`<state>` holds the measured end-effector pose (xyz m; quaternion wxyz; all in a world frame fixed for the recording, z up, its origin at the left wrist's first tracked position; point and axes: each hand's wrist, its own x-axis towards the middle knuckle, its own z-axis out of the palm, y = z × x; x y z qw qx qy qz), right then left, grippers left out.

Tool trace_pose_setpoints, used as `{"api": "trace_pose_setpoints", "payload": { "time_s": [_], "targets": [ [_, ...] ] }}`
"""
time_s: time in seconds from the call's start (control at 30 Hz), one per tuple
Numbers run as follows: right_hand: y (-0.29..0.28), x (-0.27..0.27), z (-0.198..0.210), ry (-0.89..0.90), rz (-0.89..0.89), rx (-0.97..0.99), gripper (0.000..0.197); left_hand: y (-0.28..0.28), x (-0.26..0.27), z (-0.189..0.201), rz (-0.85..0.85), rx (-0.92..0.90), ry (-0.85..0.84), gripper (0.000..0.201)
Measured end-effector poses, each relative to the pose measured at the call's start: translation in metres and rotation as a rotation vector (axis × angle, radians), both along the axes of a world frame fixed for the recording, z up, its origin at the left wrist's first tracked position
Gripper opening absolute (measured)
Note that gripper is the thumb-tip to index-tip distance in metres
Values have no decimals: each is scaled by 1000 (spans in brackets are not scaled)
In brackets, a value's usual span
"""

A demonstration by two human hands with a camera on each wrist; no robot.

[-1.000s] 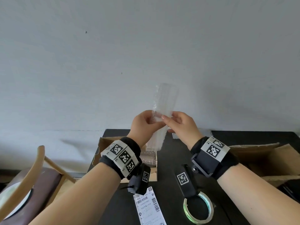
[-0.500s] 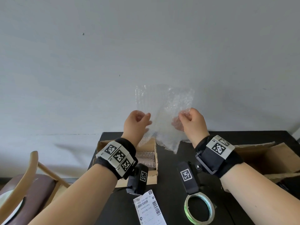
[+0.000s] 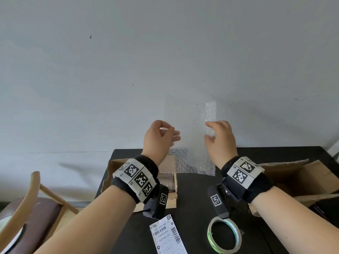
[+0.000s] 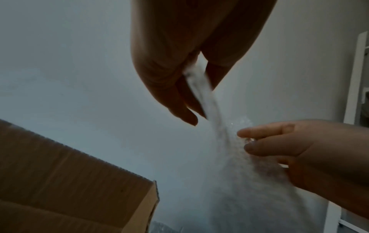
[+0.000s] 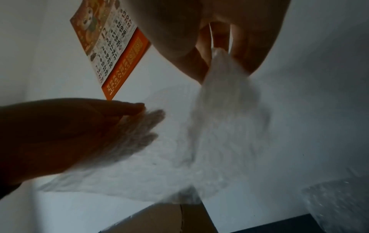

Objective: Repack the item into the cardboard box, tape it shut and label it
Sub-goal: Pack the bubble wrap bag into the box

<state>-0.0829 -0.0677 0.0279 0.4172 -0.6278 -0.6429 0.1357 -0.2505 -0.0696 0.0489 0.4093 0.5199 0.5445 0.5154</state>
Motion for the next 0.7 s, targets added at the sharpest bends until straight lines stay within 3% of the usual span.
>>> {"api": "trace_pose_setpoints", "payload": {
  "time_s": [0.1,0.3,0.5,0.6,0.7],
  "targets": [
    [-5,-4,-2,-86,75,-34,49,-3,7,-2,-34,0,-23,4],
    [-13,-15,-8,-184,187,12,54,-8,22,-6,-87,-55,-115,9],
    [-24,-27,1,142,274,-60,59,-11,28,-9,-97,-82,-34,5],
    [-25,-29,3,222,334,-94,61,-12,30,-9,-56,-72,-8,30],
    [-29,-30,5,249,365,-99,57,-9,25,-9,4,-90,-99,34]
  ]
}}
